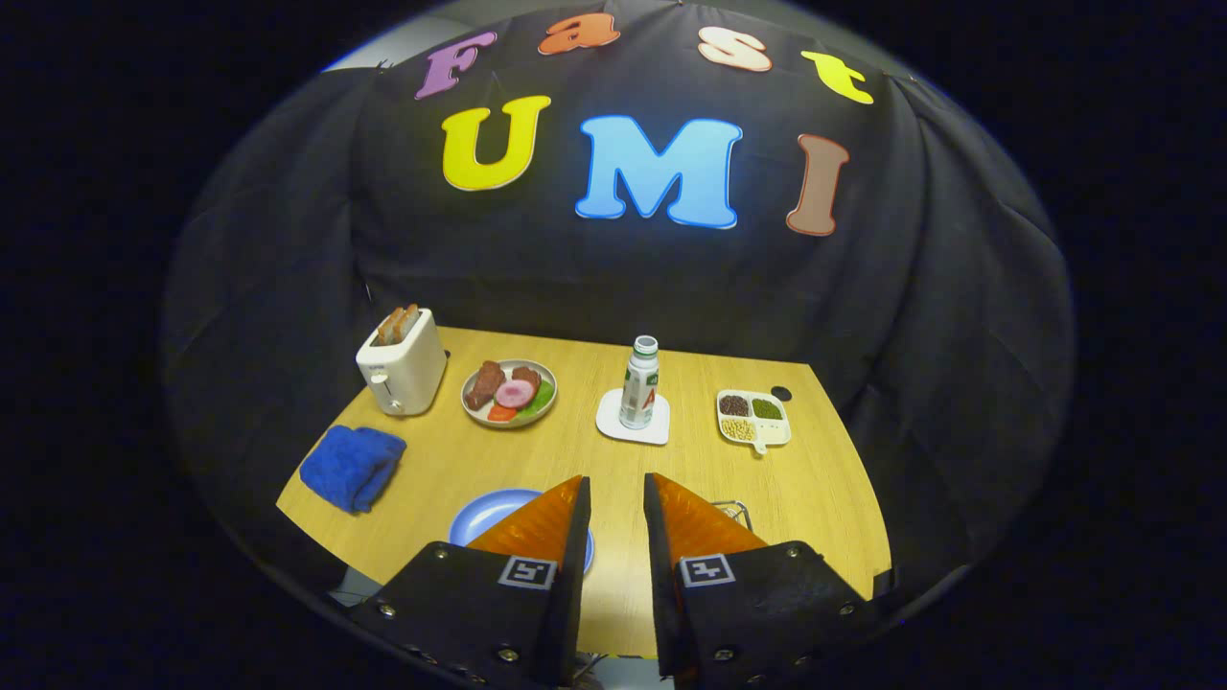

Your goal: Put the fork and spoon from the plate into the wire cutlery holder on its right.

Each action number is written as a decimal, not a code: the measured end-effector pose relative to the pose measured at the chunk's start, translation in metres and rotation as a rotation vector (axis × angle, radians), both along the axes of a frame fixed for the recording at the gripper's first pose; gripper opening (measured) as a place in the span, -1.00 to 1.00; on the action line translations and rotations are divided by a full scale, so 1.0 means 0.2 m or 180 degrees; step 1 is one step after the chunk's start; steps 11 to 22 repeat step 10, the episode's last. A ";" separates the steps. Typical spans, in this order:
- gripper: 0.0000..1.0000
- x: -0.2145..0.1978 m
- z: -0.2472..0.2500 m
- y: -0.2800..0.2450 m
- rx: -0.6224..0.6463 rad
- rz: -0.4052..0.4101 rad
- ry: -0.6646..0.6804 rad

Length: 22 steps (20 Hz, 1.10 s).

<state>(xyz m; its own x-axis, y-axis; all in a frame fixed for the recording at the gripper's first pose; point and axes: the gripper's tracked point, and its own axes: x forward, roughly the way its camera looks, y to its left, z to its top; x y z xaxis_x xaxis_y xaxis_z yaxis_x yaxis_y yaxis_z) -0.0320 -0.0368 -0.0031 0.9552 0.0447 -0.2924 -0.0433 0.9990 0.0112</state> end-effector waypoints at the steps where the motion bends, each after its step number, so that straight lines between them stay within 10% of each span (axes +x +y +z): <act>1: -0.35 -0.02 0.05 0.01 0.0033 -0.0025 -0.0171; 22: -0.35 -0.05 0.12 0.04 0.0159 0.0032 -0.0527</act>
